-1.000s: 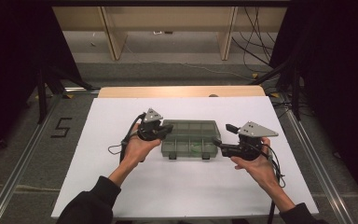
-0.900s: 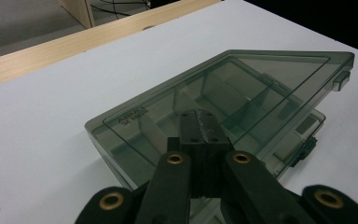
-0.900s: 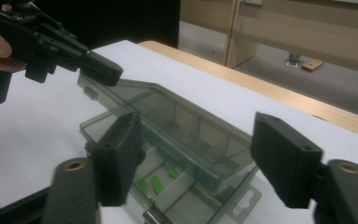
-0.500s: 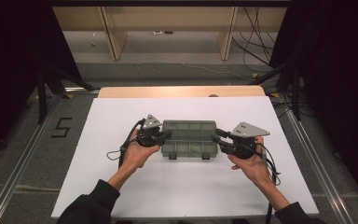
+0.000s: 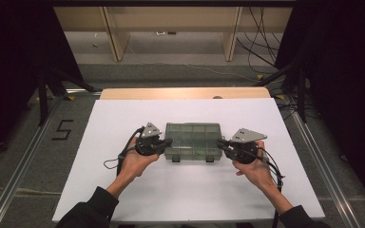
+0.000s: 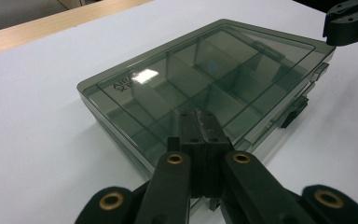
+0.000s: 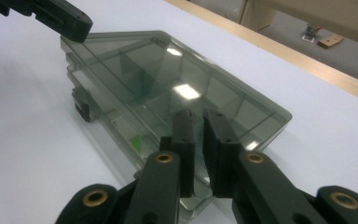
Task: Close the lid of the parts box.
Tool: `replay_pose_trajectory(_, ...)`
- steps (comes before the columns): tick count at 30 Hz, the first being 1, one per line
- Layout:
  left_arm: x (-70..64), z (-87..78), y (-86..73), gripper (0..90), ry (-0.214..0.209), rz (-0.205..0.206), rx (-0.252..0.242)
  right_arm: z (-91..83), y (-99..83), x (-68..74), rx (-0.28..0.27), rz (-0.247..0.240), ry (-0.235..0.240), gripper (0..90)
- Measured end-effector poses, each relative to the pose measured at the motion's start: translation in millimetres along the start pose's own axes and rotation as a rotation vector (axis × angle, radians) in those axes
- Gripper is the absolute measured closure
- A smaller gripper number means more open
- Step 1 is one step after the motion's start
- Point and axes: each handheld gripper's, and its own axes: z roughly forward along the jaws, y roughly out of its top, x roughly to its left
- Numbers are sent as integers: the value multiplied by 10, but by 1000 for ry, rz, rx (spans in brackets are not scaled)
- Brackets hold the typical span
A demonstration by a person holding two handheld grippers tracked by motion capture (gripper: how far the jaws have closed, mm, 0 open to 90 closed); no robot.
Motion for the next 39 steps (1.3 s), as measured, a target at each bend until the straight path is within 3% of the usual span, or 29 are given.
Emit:
replay_pose_trajectory(10,10,-5,-88,899,-10,6,3,38,-65,0,30,-12,5,842)
replay_pose_trajectory(11,-3,2,-94,899,-7,-16,-6,42,-75,2,36,-8,6,842)
replay_pose_trajectory(12,11,-8,-101,899,-5,3,7,47,-85,4,45,-3,10,842)
replay_pose_trajectory(15,4,6,-122,899,-5,-9,-8,57,-109,-6,54,-6,11,839)
replay_pose_trajectory(16,23,-11,-122,899,-14,11,23,61,-117,-8,51,-7,5,838)
replay_pose_trajectory(17,5,7,-138,899,-2,-3,0,63,-123,-13,53,-11,3,836)
replay_pose_trajectory(19,16,-1,-153,899,-7,21,23,70,-133,-13,60,-9,1,833)
replay_pose_trajectory(21,1,18,-169,899,-10,-7,14,77,-140,-12,65,-11,2,833)
replay_pose_trajectory(22,11,10,-172,899,-6,18,26,83,-144,-12,67,-17,1,833)
replay_pose_trajectory(27,-2,13,-184,899,-10,17,24,91,-151,-1,79,-20,-1,833)
replay_pose_trajectory(28,-16,23,-188,899,-6,0,8,89,-150,0,81,-21,-1,832)
replay_pose_trajectory(35,-17,15,-203,899,-3,21,27,96,-156,7,93,-22,1,832)
replay_pose_trajectory(36,-30,29,-212,899,-3,6,15,108,-164,6,88,-28,-2,832)
replay_pose_trajectory(39,-26,27,-222,899,-4,26,32,116,-180,10,98,-34,-3,832)
